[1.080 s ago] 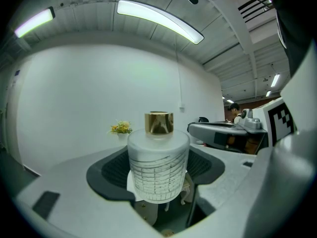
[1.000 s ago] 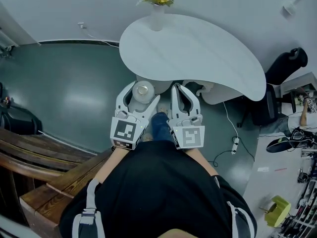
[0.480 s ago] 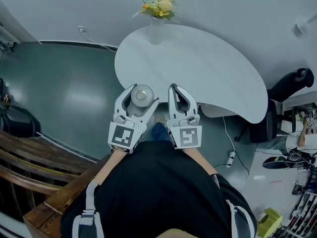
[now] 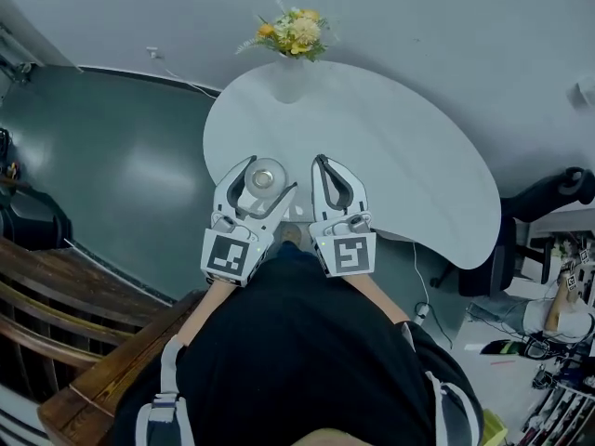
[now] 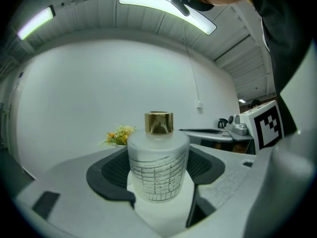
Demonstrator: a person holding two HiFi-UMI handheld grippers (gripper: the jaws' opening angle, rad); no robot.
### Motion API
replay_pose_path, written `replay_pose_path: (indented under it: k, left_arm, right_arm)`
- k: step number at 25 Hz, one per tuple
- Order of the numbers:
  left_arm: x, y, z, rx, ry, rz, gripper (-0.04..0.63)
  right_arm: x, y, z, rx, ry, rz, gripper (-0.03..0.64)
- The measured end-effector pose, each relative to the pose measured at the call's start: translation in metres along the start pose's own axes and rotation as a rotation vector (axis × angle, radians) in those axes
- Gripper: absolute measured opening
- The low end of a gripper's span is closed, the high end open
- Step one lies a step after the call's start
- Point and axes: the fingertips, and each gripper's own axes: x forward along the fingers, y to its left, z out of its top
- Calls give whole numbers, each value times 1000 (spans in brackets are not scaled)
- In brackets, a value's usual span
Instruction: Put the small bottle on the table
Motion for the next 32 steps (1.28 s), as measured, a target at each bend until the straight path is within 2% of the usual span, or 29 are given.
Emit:
replay_pose_path:
  k: [7, 15, 25, 32]
  left_arm:
    - [28, 6, -6, -8, 6, 52, 333]
    - [35, 13, -13, -16, 29, 69, 333]
    - [57, 30, -9, 9, 42, 2, 333]
    - [80, 46, -20, 26, 60, -46, 333]
  right_arm:
    - [17, -18, -22, 10, 38, 65, 21]
    - [24, -20, -31, 27, 55, 82, 21]
    - [48, -29, -39, 32, 86, 35, 21]
    - [70, -39, -50, 33, 91, 8, 21]
